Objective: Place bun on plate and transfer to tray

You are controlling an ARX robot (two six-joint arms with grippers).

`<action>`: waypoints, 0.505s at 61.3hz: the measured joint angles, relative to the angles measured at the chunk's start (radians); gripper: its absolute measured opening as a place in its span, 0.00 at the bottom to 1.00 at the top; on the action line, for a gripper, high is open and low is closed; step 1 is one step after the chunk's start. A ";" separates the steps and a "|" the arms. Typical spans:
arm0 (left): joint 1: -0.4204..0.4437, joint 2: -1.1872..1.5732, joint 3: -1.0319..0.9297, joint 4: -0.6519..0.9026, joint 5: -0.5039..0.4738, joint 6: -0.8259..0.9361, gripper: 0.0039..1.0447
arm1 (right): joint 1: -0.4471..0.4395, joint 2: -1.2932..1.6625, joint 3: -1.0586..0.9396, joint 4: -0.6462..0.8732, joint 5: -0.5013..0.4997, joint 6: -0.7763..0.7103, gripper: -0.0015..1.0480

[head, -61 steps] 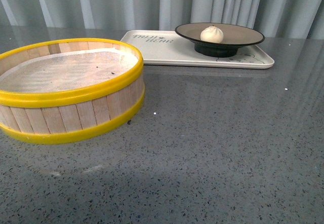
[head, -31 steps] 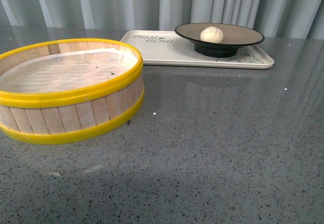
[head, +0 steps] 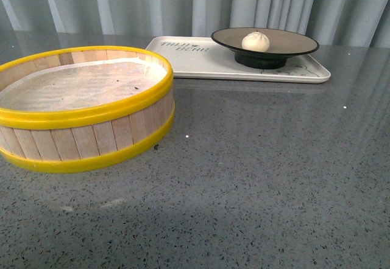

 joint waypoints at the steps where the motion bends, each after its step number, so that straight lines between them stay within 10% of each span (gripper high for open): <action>1: 0.000 0.000 0.000 0.000 0.000 0.000 0.94 | 0.000 -0.007 0.000 -0.007 0.000 0.000 0.02; 31: 0.000 0.000 0.000 0.000 0.000 0.000 0.94 | 0.000 -0.261 0.001 -0.277 -0.002 0.000 0.02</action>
